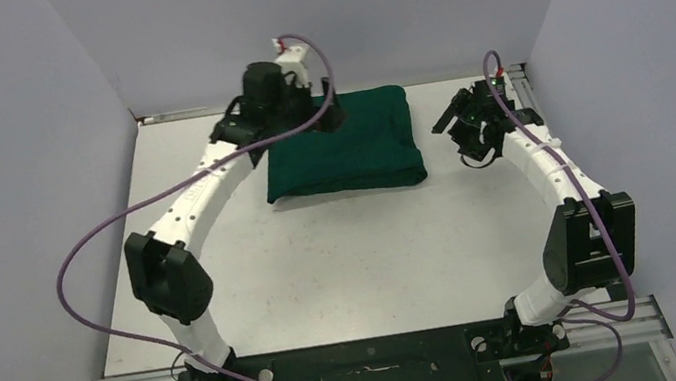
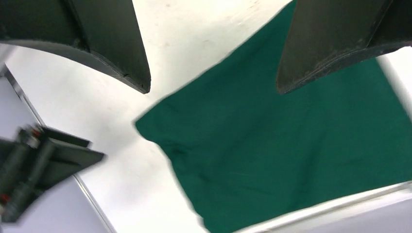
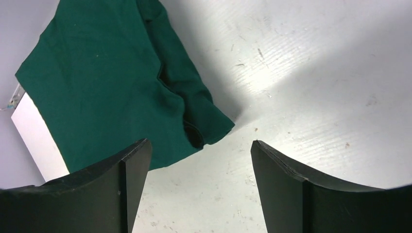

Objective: Open and lay out the surgical kit
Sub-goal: Open the surgical kit at the center of the board.

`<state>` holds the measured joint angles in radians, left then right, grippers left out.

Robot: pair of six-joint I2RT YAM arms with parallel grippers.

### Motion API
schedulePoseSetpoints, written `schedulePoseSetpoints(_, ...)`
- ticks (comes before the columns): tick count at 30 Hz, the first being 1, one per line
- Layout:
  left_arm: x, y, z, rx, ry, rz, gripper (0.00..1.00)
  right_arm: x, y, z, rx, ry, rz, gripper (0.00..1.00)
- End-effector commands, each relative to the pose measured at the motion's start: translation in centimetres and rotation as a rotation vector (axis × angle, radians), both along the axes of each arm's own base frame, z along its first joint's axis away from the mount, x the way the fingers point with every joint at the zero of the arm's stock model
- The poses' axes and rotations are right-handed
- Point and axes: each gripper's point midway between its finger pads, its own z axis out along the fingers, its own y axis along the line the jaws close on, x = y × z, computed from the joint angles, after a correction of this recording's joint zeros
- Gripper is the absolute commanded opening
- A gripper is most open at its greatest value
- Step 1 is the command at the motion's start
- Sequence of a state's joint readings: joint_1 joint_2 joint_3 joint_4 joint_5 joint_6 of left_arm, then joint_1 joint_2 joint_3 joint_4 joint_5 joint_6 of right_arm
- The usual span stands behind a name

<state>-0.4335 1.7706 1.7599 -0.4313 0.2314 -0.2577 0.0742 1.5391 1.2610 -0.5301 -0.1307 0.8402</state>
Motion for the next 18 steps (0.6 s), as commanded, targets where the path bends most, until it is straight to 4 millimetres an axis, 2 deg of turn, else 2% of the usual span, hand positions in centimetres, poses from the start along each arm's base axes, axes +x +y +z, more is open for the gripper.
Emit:
schedulePoseSetpoints(1,-2.6,-10.0,-0.9,0.032,-0.112,-0.110,0.96,-1.2,-2.5,0.8,0.007,0.005,-0.081,0.72)
schedulePoseSetpoints(2,-2.7,-11.2,-1.2,0.051,-0.139,-0.092,0.93,-1.5,-3.0,0.6,0.001,0.011,-0.089,0.72)
schedulePoseSetpoints(3,-2.7,-12.3,-2.0,0.078,-0.156,-0.081,0.91,-1.7,-4.7,0.2,-0.002,0.023,-0.125,0.72)
schedulePoseSetpoints(4,-2.9,-13.2,-2.4,0.091,-0.171,-0.084,0.90,-2.1,-5.5,-0.1,-0.004,0.036,-0.139,0.72)
schedulePoseSetpoints(7,-3.7,-16.3,-2.8,0.114,-0.212,-0.139,0.89,-3.1,-7.3,-0.9,-0.014,0.067,-0.157,0.72)
schedulePoseSetpoints(11,-4.2,-19.7,-5.0,0.205,-0.254,-0.199,0.89,-4.4,-9.0,-2.4,-0.009,0.114,-0.183,0.73)
schedulePoseSetpoints(13,-4.3,-21.1,-7.1,0.296,-0.269,-0.206,0.89,-4.9,-9.5,-3.1,-0.001,0.134,-0.188,0.74)
schedulePoseSetpoints(18,-3.6,-22.9,-9.5,0.497,-0.324,-0.189,0.87,-5.8,-10.4,-3.8,0.001,0.167,-0.194,0.75)
